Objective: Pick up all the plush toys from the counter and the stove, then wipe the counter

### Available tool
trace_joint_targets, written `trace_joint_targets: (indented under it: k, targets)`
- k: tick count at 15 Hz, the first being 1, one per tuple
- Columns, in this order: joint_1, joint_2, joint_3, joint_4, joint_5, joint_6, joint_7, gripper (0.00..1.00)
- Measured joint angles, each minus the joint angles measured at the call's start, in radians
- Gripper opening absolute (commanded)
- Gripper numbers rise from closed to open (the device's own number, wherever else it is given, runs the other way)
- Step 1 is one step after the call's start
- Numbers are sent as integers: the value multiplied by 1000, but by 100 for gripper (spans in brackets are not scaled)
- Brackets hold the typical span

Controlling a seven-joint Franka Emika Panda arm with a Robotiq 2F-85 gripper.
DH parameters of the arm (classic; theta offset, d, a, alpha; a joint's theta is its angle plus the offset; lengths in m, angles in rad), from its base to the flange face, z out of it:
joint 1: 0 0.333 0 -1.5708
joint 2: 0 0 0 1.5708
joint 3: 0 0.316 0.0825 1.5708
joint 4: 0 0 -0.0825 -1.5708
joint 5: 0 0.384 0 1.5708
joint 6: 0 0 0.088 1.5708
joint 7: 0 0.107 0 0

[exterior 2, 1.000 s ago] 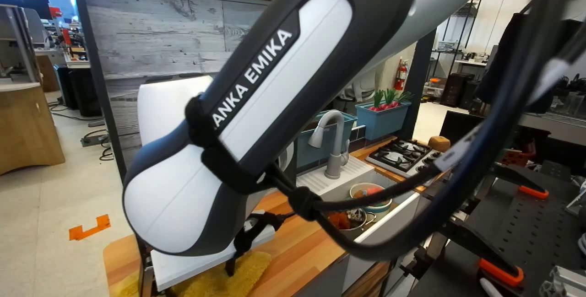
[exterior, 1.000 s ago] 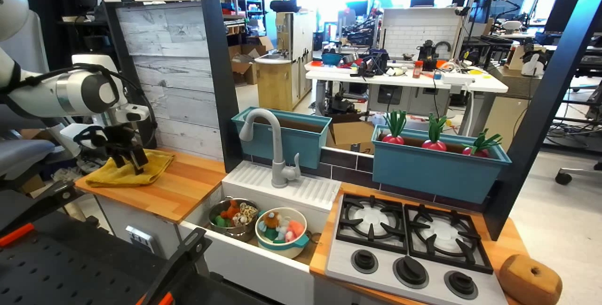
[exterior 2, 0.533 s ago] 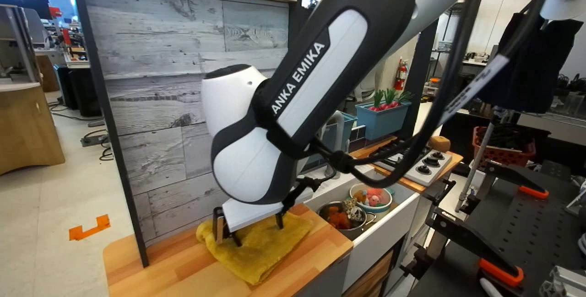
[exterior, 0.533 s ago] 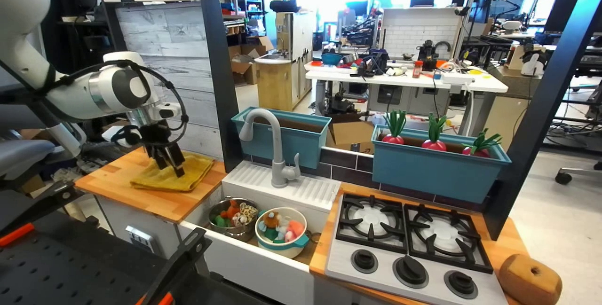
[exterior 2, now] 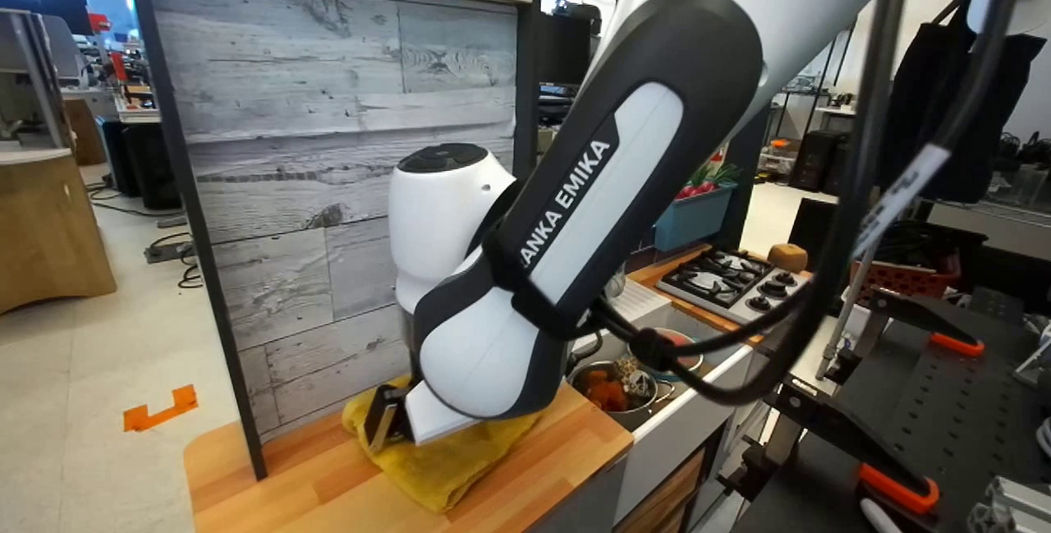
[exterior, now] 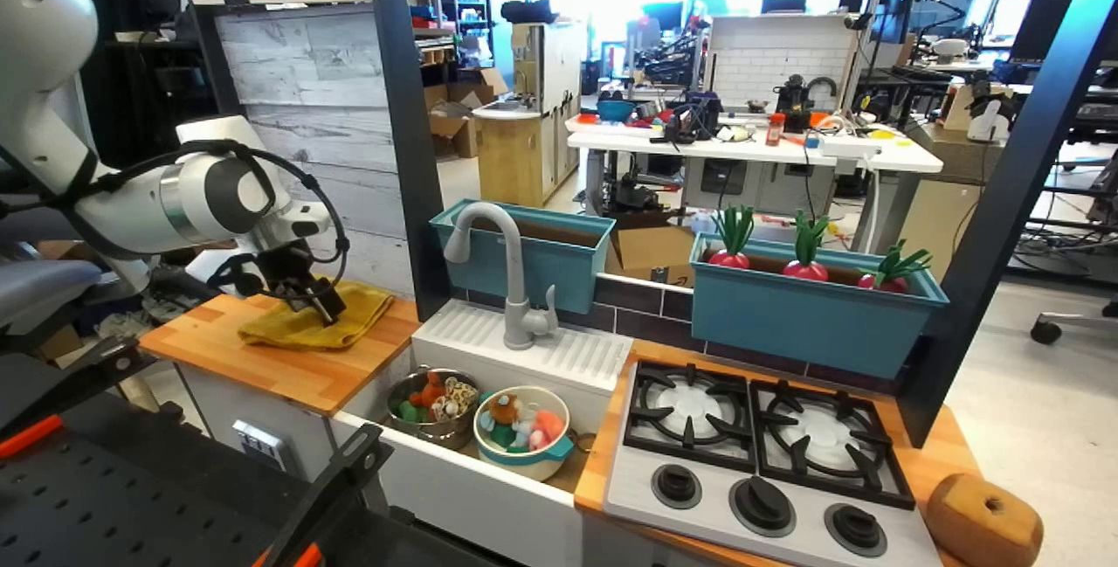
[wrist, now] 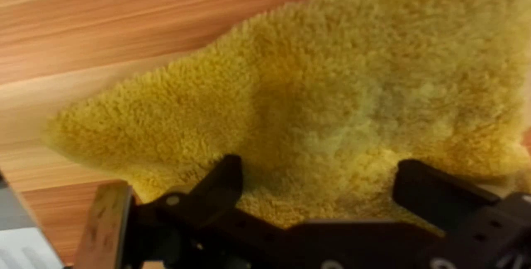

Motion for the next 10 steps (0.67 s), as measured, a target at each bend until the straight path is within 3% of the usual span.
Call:
trace_joint_targets:
  k: [3, 7, 10]
  targets:
    - [46, 47, 48, 75, 9, 48, 17, 100]
    - [107, 93, 121, 168, 44, 24, 36, 100]
    - [121, 87, 104, 166, 50, -23, 71, 100]
